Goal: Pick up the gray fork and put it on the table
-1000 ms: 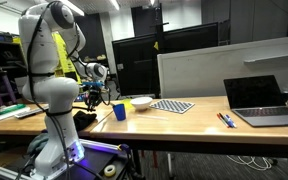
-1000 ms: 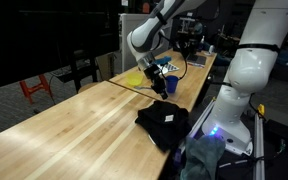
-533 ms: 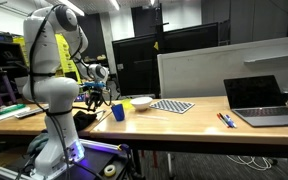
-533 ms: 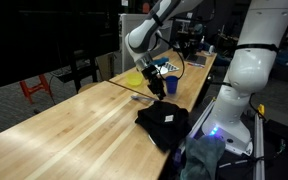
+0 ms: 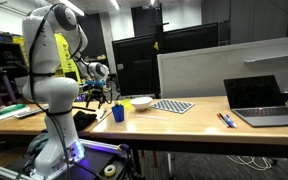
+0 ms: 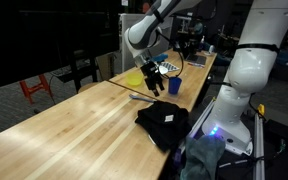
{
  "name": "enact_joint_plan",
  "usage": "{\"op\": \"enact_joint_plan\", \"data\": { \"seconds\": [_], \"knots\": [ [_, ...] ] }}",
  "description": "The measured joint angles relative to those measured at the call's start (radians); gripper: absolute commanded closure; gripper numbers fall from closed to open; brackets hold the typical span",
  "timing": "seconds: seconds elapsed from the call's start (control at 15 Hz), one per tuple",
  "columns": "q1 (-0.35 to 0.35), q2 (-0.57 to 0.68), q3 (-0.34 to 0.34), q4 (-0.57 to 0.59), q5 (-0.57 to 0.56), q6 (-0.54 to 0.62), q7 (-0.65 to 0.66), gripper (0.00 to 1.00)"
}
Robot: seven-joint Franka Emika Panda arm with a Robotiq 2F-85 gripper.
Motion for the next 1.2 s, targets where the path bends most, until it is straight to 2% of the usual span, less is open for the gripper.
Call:
{"op": "enact_joint_plan", "data": {
  "seconds": [0.6, 0.93, 1.2],
  "knots": [
    [-0.011, -0.178, -0.012, -0.025, -0.033, 0.001, 0.003, 0.00],
    [-0.010, -0.319, -0.012, -0.066, -0.034, 0.063, 0.003, 0.00],
    [-0.015, -0.398, -0.016, -0.052, -0.041, 0.098, 0.017, 0.00]
  ]
}}
